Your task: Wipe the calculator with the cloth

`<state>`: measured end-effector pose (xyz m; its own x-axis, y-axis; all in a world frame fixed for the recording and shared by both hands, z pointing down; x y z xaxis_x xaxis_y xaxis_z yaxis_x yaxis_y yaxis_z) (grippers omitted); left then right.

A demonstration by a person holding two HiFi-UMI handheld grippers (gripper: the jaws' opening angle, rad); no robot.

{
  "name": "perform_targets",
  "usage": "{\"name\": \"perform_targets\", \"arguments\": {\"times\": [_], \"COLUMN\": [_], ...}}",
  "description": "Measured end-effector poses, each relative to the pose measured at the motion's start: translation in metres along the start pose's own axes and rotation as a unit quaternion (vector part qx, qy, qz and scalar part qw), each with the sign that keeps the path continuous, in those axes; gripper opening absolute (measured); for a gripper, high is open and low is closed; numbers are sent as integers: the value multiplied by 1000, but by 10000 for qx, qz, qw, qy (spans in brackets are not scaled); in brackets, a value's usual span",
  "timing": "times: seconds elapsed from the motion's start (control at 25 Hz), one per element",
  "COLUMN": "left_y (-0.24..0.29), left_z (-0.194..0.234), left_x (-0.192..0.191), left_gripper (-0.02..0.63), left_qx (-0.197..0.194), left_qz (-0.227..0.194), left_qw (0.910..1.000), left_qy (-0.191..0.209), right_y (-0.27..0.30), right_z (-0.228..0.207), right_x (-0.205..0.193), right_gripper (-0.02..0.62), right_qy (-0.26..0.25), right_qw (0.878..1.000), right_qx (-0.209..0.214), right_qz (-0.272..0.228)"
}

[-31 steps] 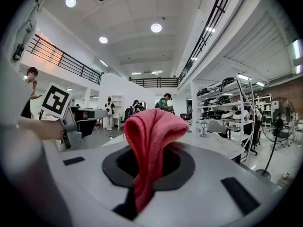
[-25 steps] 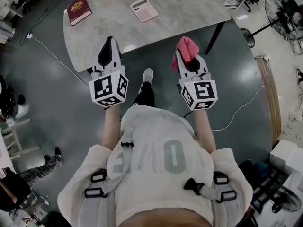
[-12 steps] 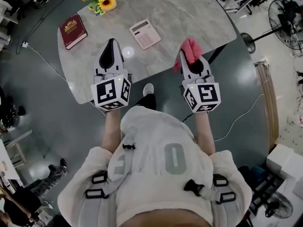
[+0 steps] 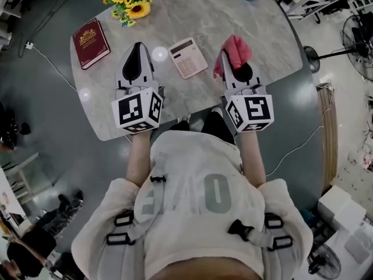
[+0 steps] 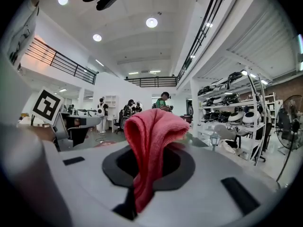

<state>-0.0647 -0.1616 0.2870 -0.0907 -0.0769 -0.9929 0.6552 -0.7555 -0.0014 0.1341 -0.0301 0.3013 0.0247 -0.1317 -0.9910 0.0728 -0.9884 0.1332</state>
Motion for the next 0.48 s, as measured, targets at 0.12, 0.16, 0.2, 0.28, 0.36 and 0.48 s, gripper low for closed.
{"name": "perform_targets", "arguments": {"times": [0.12, 0.16, 0.2, 0.28, 0.36, 0.48], "left_y": [5, 5, 6, 8, 11, 10], "left_z": [4, 5, 4, 1, -5, -16], "left_x": [0, 2, 4, 9, 11, 17], "left_gripper": [21, 21, 21, 21, 21, 21], "left_qx": [256, 387, 527, 746, 887, 1140], "left_qz": [1, -17, -40, -98, -156, -284], "left_qw": [9997, 9992, 9986, 9972, 9959, 9930], "left_qy": [-30, -35, -33, -21, -35, -109], "right_y": [23, 30, 37, 46, 51, 56], "right_z": [-6, -8, -11, -16, -22, -32], "right_x": [3, 6, 9, 16, 20, 23], "right_gripper": [55, 55, 55, 55, 56, 57], "right_qy": [-58, -75, -81, -32, 10, -19], "right_qw": [9997, 9992, 9985, 9966, 9939, 9898], "right_qx": [255, 387, 527, 800, 1076, 1401], "right_qz": [-34, -59, -90, -171, -240, -253]}}
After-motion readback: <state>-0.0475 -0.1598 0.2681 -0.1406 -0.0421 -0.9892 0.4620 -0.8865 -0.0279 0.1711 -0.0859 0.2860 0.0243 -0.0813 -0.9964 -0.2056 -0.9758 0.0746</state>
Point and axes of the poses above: the fingertips, and each gripper's own axes: y forward along the fingers, z to its left, x out of its top, the point moved 5 cm from there along -y, backward along the fingers
